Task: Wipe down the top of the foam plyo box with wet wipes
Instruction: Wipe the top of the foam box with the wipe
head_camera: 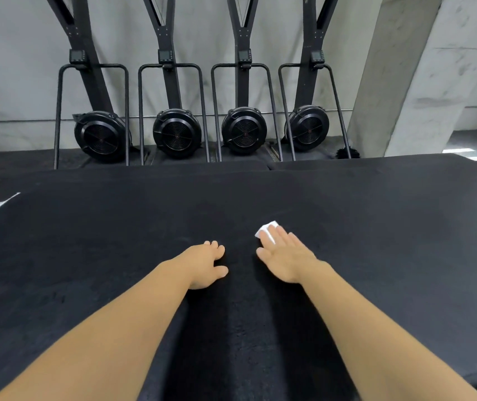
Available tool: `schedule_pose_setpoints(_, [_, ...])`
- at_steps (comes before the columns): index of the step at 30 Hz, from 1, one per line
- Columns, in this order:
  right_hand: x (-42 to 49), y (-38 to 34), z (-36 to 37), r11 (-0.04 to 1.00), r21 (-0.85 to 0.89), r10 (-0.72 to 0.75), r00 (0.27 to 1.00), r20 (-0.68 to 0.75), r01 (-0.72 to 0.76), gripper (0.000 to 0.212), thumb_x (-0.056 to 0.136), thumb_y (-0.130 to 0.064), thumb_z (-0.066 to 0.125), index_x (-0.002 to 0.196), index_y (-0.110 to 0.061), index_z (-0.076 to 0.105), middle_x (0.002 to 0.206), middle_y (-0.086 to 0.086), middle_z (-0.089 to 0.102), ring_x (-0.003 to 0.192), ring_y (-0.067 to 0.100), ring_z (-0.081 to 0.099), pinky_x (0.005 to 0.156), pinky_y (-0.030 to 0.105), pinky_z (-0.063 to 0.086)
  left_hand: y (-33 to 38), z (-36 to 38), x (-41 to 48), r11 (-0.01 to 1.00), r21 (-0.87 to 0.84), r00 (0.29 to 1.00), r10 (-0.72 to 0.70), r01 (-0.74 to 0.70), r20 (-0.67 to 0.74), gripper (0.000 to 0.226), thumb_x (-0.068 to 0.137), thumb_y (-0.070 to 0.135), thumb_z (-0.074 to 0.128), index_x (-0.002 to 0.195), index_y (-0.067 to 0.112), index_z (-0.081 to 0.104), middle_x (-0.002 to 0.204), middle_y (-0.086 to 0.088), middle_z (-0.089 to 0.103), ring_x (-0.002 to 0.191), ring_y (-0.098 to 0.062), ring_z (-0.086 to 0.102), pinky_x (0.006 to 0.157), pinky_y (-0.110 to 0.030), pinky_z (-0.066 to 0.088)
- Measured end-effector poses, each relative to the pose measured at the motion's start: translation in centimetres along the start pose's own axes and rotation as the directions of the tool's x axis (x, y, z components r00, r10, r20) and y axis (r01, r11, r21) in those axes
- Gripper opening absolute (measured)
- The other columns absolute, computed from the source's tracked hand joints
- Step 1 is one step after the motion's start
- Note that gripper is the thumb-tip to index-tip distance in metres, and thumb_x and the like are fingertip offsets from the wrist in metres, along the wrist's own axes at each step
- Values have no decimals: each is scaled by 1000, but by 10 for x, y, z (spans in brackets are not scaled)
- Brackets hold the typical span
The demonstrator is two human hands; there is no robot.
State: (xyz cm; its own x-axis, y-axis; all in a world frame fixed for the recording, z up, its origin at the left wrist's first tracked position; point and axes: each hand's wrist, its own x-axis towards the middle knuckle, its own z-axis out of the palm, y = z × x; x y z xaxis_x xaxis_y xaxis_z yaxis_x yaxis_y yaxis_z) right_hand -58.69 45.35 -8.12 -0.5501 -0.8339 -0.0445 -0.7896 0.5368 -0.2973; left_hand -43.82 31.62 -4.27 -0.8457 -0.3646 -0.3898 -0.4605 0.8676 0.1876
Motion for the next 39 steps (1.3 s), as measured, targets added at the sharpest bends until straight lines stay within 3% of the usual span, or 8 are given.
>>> schedule_pose_setpoints(5, [11, 61, -21, 958, 81, 272, 961, 51, -275, 48, 102, -41, 29, 148, -29, 28, 153, -7, 21, 134, 26, 32, 115, 42, 24, -1, 3, 2, 1000, -11, 1000, -7, 7, -3, 60, 105, 32, 35, 155, 18, 5, 163, 2, -2, 149, -14, -4, 119, -34, 9])
schedule_pose_setpoints(9, [8, 66, -21, 924, 125, 359, 932, 52, -362, 52, 101, -43, 29, 151, -27, 25, 154, -5, 17, 135, 27, 29, 115, 42, 25, 0, 3, 3, 1000, -21, 1000, -6, 6, -2, 60, 105, 32, 36, 155, 18, 6, 162, 3, -2, 149, -14, -3, 120, -35, 8])
schedule_pose_setpoints(16, [-41, -30, 8, 986, 127, 111, 994, -1, -110, 48, 100, -40, 32, 144, -21, 35, 143, -4, 27, 134, 20, 28, 115, 34, 22, 2, 6, 1, 999, 0, 999, -34, 34, -21, 60, 105, 33, 35, 156, 18, 6, 163, 1, 0, 150, -16, 0, 119, -36, 11])
schedule_pose_setpoints(22, [-60, -74, 22, 999, 4, -47, 983, 177, 47, 58, 106, -38, 19, 158, -13, 9, 166, 2, -4, 152, 15, -11, 124, 37, 1, 11, 13, -12, 997, 50, 992, -56, 62, -109, 54, 105, 30, 31, 154, 14, 15, 161, -4, 14, 148, -21, 13, 116, -37, 23])
schedule_pose_setpoints(24, [-59, -62, 15, 996, 46, -77, 985, 152, 71, 52, 106, -34, 23, 155, -18, 20, 162, -2, 9, 150, 14, 7, 122, 34, 9, 15, 15, -18, 994, 74, 991, -66, 75, -119, 53, 105, 30, 33, 153, 15, 18, 160, -5, 18, 147, -21, 15, 116, -38, 23])
schedule_pose_setpoints(27, [-55, -30, 3, 993, 112, -31, 997, 72, 23, 43, 103, -33, 30, 145, -25, 34, 147, -9, 26, 120, 12, 33, 109, 28, 23, 19, 19, -29, 993, 79, 991, -78, 87, -111, 55, 104, 35, 34, 154, 19, 16, 162, -4, 11, 149, -20, 11, 115, -40, 24])
schedule_pose_setpoints(32, [-49, 39, -16, 980, 95, 168, 983, 71, -174, 45, 102, -36, 29, 145, -28, 32, 149, -8, 24, 131, 25, 35, 114, 39, 25, 24, 22, -46, 977, 176, 985, -99, 123, -140, 50, 102, 39, 34, 149, 21, 32, 157, 4, 27, 141, -17, 32, 108, -38, 23])
schedule_pose_setpoints(39, [-48, 39, -8, 928, 166, 327, 943, 60, -332, 55, 99, -43, 33, 150, -25, 28, 153, -1, 19, 138, 28, 27, 116, 39, 24, 26, 30, -51, 980, 146, 988, -120, 133, -93, 51, 102, 37, 38, 149, 21, 32, 156, 5, 28, 142, -15, 29, 110, -38, 20])
